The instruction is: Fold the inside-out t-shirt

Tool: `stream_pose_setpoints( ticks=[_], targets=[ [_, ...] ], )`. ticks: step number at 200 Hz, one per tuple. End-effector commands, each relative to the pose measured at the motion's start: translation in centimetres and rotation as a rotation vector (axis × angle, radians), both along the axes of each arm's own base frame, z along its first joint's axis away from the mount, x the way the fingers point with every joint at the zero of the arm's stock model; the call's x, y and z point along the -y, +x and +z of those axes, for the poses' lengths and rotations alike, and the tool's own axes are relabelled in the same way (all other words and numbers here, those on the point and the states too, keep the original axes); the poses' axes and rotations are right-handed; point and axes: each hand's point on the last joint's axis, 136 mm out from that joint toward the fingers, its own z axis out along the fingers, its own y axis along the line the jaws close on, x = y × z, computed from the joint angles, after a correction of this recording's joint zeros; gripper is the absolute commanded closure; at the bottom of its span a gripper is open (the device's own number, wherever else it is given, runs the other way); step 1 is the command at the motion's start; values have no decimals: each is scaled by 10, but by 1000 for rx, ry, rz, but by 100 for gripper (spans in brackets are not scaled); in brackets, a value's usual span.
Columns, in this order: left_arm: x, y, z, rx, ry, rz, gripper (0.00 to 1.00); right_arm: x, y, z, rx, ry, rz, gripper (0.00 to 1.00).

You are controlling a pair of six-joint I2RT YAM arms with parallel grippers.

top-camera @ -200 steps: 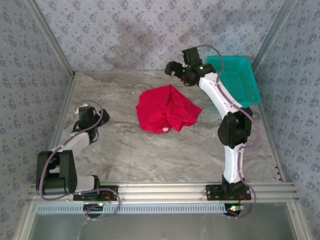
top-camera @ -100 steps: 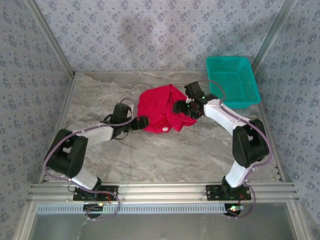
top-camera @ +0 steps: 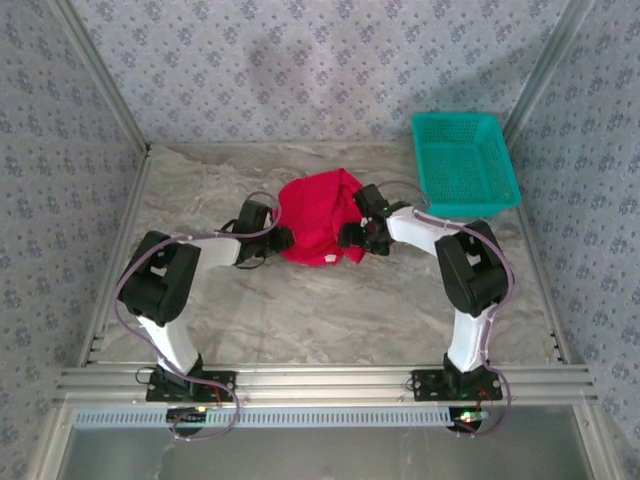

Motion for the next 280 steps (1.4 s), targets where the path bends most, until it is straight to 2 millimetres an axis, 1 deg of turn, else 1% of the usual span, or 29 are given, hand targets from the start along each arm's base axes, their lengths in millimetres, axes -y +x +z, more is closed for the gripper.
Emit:
stream_pose_setpoints(
  ticks=[1,16,25,35,56,70,82,100,103,116,130,150,161,172,183,192,211,224,252,258,260,261,263,267,270,271,272,277,280],
  targets=[
    [12,1,-6,-24,-26,0,82,-2,15,-5,18,-17,-36,43],
    [12,2,0,-21,-27,-1,100,-2,19,-2,24,-20,-45,79],
    [10,2,5,-22,-17,3,100,-2,20,7,36,-16,-44,91],
    [8,2,14,-13,-1,3,100,-2,21,20,51,-13,-35,100],
    [-4,1,44,32,54,9,100,0,17,60,86,-4,-19,100],
    [-19,1,75,77,101,26,100,9,17,101,150,-4,-5,100],
    [-41,1,107,117,152,72,100,18,18,138,223,3,4,100],
    [-87,-4,159,169,212,194,100,38,14,196,346,33,-20,100],
    [-95,-5,169,183,215,213,100,41,13,201,359,39,-25,100],
    [-126,-11,210,239,192,290,100,60,8,242,457,98,-76,100],
    [-148,-23,256,326,139,332,100,72,0,277,543,194,-110,100],
    [-161,-46,319,473,104,335,100,81,-15,335,711,325,-126,100],
    [-163,-59,347,541,101,329,100,82,-23,354,757,356,-126,100],
    [-164,-69,367,580,95,322,100,85,-31,370,782,379,-129,100],
    [-163,-73,381,609,98,311,100,84,-33,373,776,392,-127,100],
    [-164,-72,386,621,111,304,100,86,-32,373,771,386,-127,100],
    [-174,-55,381,600,169,327,100,98,-16,353,729,347,-181,100],
    [-183,-32,368,547,188,348,100,107,1,333,690,328,-227,100],
    [-186,28,305,290,207,337,100,129,42,278,571,247,-333,100],
    [-184,42,290,230,211,328,100,132,51,264,541,225,-348,89],
    [-184,45,284,208,213,325,99,133,54,260,531,219,-352,84],
    [-183,48,281,198,214,323,98,133,57,256,520,214,-355,79],
    [-182,51,276,176,215,319,92,133,58,254,515,211,-357,76],
    [-182,58,266,138,223,314,79,134,64,246,496,201,-358,63],
    [-182,63,258,110,232,314,72,135,68,240,482,192,-359,54],
    [-182,64,255,99,237,314,70,136,70,236,472,185,-359,48],
    [-182,64,253,90,242,314,69,136,70,236,472,185,-359,48],
    [-184,69,242,50,265,319,58,137,76,227,450,165,-356,34],
    [-186,71,236,29,281,324,50,137,78,221,434,152,-355,29]
  ],
)
